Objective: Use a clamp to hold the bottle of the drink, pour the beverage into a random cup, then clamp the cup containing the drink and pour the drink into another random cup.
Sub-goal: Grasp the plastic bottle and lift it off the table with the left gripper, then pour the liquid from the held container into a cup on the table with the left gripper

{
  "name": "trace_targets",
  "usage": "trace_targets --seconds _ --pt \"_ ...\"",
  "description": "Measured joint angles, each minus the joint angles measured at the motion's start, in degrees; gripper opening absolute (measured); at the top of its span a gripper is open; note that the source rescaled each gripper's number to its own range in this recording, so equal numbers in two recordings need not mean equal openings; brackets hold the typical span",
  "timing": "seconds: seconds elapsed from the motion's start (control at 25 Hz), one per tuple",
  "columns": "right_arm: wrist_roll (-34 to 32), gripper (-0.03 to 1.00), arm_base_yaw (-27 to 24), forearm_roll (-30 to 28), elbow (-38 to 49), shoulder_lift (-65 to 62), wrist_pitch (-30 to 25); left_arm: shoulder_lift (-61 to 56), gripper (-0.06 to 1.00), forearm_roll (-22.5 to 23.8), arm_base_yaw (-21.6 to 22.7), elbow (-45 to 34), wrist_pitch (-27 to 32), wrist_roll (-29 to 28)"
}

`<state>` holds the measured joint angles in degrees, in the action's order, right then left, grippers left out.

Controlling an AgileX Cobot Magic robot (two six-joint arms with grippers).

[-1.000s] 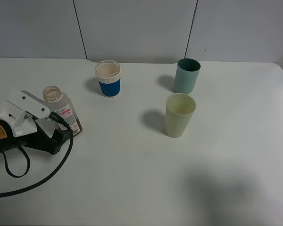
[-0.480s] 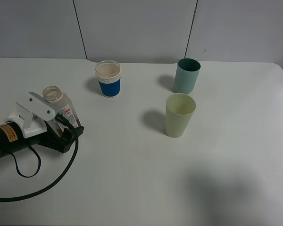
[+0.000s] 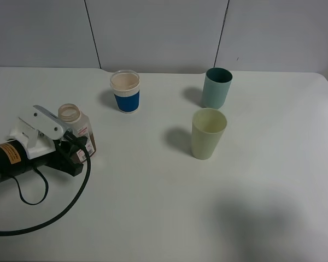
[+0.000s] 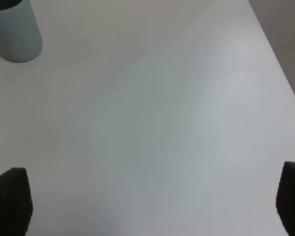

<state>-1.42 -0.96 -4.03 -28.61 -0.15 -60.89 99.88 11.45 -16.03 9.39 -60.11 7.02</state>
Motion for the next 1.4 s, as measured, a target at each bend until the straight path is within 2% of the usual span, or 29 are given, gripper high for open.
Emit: trace_targets --seconds 0.36,0.72,0.8,0.88,1.0,1.12,1.28,1.4 --pt "0.00 1.00 0.00 0.00 0.00 0.00 0.00 0.00 0.03 -0.38 0.00 0.00 0.00 -0.04" --pt "0.00 1.00 0.00 0.00 0.00 0.00 0.00 -6.10 0.03 -12.21 -0.08 0.00 2.47 -3.31" --pt "0.00 1.00 0.00 0.00 0.00 0.00 0.00 -8.93 0.03 -17.10 -0.67 -0.02 3.38 -3.63" --pt "0.00 1.00 0.00 0.00 0.00 0.00 0.00 -11.71 0.03 -24.51 -1.91 -0.06 4.75 -3.76" --pt "0.00 1.00 0.00 0.00 0.00 0.00 0.00 -15.67 0.03 -39.71 -4.21 1.15 7.96 -2.01" --pt "0.00 1.00 0.00 0.00 0.00 0.00 0.00 -18.77 0.03 -52.38 -5.93 5.15 13.99 8.33" --pt "0.00 1.00 0.00 0.00 0.00 0.00 0.00 -19.93 0.03 -64.28 -7.84 11.59 20.11 26.58" --pt "0.00 1.00 0.00 0.00 0.00 0.00 0.00 -19.88 0.03 -73.86 -10.15 15.67 21.66 39.76"
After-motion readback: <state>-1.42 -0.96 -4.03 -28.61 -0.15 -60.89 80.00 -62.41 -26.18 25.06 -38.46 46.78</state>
